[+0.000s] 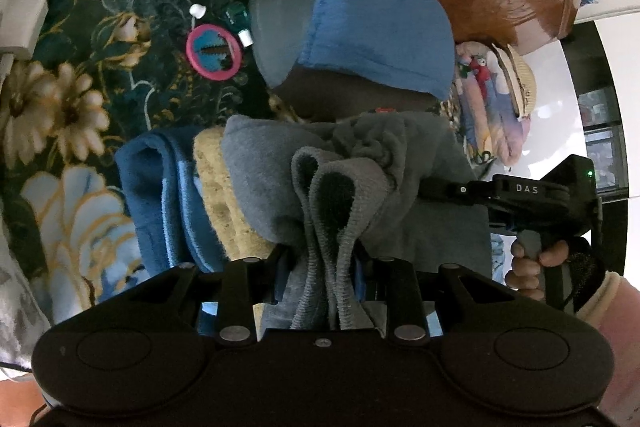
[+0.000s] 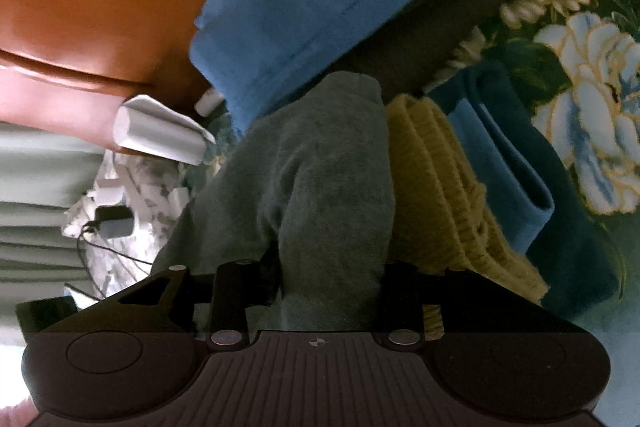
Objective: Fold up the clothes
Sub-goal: 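Lower the pants onto the yellow towel stack and open both grippers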
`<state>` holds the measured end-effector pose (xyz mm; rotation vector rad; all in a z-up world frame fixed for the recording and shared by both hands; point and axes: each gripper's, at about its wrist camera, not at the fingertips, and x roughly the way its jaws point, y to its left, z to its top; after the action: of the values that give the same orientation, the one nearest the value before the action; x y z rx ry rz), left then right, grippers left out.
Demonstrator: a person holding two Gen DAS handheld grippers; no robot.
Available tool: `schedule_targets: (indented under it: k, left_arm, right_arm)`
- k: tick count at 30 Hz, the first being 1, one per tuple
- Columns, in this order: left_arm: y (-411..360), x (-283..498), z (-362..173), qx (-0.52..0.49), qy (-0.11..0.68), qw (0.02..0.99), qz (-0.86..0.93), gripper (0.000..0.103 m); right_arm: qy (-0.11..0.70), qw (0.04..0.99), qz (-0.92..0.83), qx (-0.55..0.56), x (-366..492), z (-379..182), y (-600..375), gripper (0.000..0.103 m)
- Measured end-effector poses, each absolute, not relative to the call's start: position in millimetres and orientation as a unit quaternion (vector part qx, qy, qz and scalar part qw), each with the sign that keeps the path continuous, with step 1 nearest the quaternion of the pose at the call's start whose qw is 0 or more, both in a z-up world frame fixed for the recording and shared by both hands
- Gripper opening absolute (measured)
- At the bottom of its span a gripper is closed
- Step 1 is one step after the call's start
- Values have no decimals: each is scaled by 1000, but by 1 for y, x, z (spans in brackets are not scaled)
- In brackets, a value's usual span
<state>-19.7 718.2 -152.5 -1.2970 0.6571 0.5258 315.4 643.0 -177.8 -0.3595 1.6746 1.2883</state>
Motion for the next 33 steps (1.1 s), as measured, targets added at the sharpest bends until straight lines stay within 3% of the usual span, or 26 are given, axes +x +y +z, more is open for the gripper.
schedule_targets:
  k: [16,22,24,33]
  left_arm:
    - [723,-15,-164,-583,314,703,258,36]
    - [721,-19,-152,-579,308,707,264,38]
    - [721,-23,-147,-579,301,709,269,42]
    - [721,-38,-119,-572,268,717,295,46]
  right_arm:
    - [687,489,513,-160,315,-186,641,43]
    - [671,501,519,-171,315,-171,633,54]
    - [664,511,519,-168,318,-164,629,65]
    - [639,552,520,-126,339,-123,597,64]
